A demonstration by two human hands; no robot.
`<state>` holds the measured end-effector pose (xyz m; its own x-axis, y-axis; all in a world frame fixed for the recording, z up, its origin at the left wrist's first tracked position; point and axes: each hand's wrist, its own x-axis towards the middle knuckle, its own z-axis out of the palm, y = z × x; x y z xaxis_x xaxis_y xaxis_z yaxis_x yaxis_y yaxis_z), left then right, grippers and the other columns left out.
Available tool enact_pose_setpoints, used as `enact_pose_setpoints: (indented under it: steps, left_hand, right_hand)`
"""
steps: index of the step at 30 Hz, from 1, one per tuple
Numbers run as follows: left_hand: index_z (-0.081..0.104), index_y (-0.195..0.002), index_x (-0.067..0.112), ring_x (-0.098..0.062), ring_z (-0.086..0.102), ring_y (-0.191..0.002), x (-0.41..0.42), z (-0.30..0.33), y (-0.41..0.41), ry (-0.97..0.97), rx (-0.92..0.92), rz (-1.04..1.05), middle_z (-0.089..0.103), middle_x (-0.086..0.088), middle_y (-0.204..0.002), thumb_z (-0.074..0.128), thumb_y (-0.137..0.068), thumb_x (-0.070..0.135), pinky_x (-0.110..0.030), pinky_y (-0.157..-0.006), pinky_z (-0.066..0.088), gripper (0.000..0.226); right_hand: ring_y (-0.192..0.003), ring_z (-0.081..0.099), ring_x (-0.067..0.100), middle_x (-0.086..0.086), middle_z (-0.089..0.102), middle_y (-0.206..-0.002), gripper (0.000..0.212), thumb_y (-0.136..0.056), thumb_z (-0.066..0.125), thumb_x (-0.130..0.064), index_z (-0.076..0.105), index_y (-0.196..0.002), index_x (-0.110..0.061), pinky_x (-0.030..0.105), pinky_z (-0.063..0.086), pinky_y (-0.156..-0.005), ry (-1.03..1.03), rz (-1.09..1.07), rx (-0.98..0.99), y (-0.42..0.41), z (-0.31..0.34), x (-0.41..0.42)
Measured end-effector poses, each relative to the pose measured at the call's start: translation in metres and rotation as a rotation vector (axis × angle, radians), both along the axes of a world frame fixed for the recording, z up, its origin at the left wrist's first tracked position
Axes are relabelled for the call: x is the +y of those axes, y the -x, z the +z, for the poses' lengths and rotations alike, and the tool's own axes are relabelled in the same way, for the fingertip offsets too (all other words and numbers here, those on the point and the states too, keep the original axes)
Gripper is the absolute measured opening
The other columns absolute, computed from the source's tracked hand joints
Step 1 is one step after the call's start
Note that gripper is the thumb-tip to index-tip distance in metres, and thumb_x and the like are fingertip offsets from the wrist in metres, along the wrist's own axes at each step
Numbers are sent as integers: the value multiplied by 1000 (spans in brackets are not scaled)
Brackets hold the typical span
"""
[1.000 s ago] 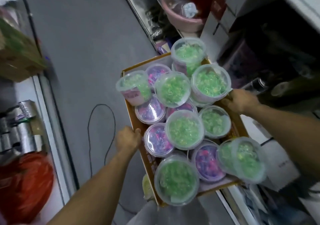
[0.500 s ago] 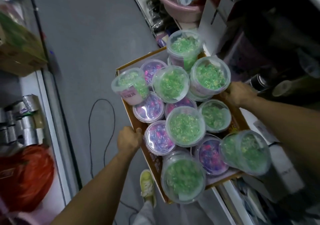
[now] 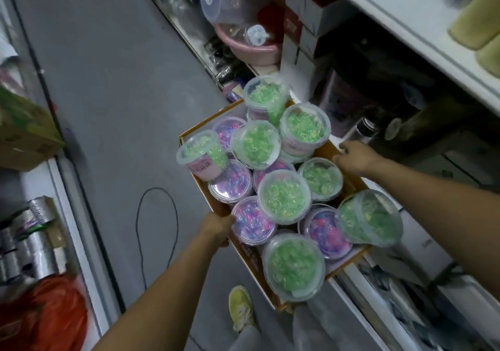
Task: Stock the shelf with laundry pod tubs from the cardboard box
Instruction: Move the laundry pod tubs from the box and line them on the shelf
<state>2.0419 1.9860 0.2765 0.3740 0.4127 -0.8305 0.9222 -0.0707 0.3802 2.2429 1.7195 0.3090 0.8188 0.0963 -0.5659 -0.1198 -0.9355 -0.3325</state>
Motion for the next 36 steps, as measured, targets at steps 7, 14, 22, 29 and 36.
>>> enact_pose_setpoints:
  steps: [7,14,22,29,36]
  left_hand:
    - [49,-129,12,-32,45,-124,-17,20,12,-326,-320,-49,48,-12,-134,68,-77,42,-47,-104,40,63]
    - [32,-143,11,-30,46,-127,-61,39,-19,36,-463,-153,42,-11,-143,51,-89,51,-49,-107,38,70]
    - [50,-84,10,-29,58,-88,-64,28,-50,0,-354,-104,61,-14,-95,70,-82,30,-47,-88,51,28]
    - [48,-89,16,-28,51,-90,-59,57,-42,194,-358,31,54,-9,-101,66,-86,27,-39,-78,45,21]
    - [51,-100,16,-20,48,-67,-11,110,-35,285,-491,241,56,-10,-96,69,-81,28,-28,-53,39,29]
  right_hand:
    - [-124,44,37,18,49,-134,52,-91,51,-43,47,-132,-11,45,40,-101,38,-125,-222,90,43,-6]
    - [-134,29,31,13,28,-149,83,-84,59,-51,20,-146,-11,40,31,-106,188,-159,-107,172,29,-36]
    - [-130,40,22,5,41,-145,61,-90,57,-28,31,-144,-16,36,43,-99,237,-98,-240,181,21,-48]
    - [-86,61,26,8,64,-96,16,-89,49,-14,52,-104,-12,36,52,-71,227,-41,-369,149,71,-34]
    - [-97,61,25,6,65,-102,17,-91,56,-22,62,-106,-18,38,50,-84,-172,-235,-382,125,122,-5]
